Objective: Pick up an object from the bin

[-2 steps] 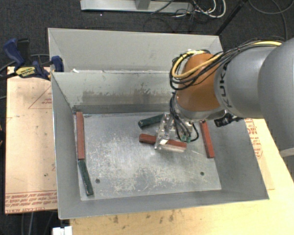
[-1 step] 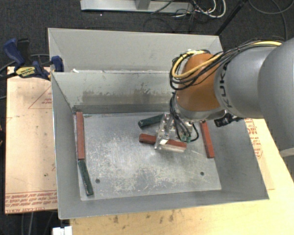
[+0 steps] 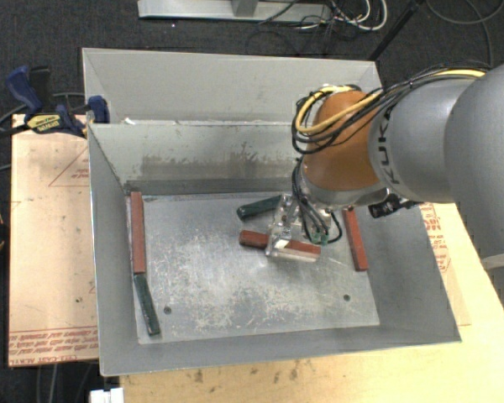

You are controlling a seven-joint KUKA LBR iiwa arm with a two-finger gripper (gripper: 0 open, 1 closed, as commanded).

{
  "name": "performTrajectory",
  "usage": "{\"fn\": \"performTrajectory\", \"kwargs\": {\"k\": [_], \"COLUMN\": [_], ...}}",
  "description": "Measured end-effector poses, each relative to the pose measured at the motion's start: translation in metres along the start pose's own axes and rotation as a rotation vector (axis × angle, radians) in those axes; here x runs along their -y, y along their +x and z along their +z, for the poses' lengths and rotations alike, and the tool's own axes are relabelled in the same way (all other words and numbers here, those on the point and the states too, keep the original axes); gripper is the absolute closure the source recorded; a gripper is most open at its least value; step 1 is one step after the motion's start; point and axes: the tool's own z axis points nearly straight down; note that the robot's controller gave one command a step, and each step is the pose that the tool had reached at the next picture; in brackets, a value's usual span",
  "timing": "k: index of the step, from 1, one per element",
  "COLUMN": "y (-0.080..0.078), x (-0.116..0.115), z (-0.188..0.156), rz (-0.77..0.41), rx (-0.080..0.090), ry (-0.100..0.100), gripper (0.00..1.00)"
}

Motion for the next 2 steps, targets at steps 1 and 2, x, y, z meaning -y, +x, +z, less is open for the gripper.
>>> {"fn": "performTrajectory", "kwargs": {"k": [1,2], "y": [0.003,0.002], "x": [0.001,0.001], "z": [-0.017,-0.039], "rz": [-0.001,-0.001], "rx": [-0.014,-0.014], "ry": [0.005,0.005], "gripper": [1.0,1.0]}}
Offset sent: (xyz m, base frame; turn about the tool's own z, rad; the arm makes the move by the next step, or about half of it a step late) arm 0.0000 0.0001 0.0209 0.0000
